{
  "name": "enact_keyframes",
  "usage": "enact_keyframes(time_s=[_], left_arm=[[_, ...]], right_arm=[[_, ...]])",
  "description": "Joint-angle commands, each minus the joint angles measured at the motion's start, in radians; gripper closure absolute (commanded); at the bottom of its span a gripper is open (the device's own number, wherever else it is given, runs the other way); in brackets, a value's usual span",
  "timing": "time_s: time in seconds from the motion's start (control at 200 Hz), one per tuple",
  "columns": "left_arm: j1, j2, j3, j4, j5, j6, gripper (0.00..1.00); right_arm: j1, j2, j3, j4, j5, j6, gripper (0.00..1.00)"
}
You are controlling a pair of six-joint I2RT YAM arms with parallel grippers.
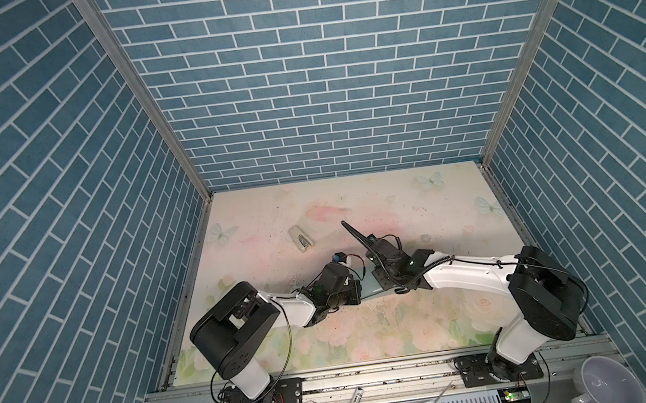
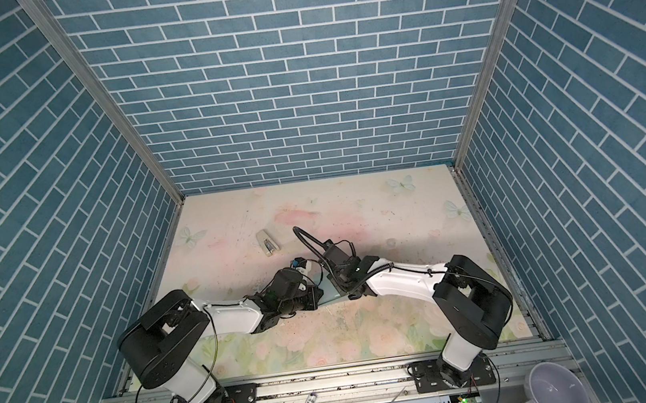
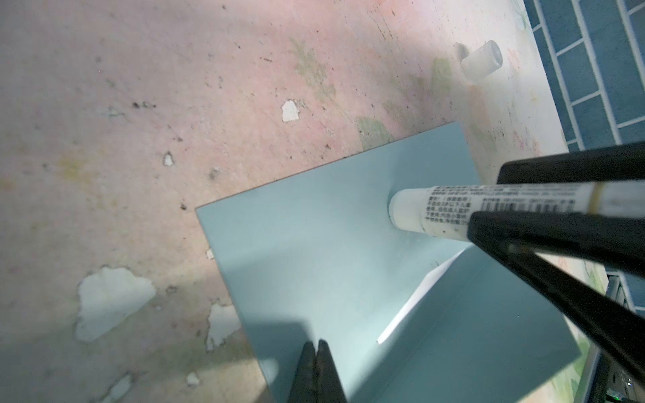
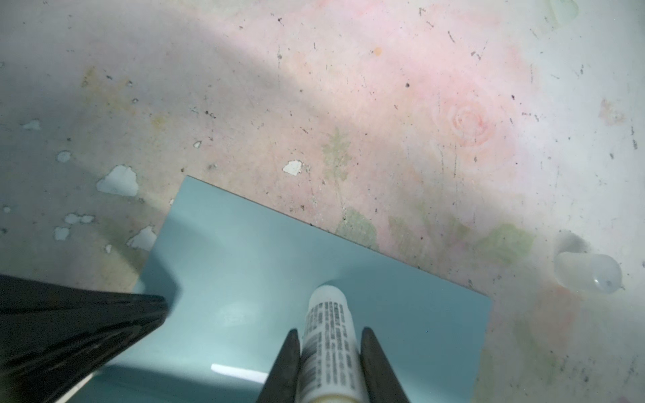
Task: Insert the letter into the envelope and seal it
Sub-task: 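Lift the glue stick off the envelope while the left gripper releases the edge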
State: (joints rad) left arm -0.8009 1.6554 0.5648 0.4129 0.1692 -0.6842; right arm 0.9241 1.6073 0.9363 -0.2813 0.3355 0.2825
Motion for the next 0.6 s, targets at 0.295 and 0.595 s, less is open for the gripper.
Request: enact_keyframes(time_s=[0.295, 0.595], left_arm=[[0.005, 0.041, -0.033, -0.173, -0.018, 0.005, 1.00], [0.005, -0.064, 0.000, -0.188, 0.003, -0.006, 1.00]], right_arm=[[-0.101, -0.317, -0.149, 0.105, -0.145, 0.033, 1.00], [-0.164, -0.601, -0.317, 0.313, -0.214, 0.067, 1.00]])
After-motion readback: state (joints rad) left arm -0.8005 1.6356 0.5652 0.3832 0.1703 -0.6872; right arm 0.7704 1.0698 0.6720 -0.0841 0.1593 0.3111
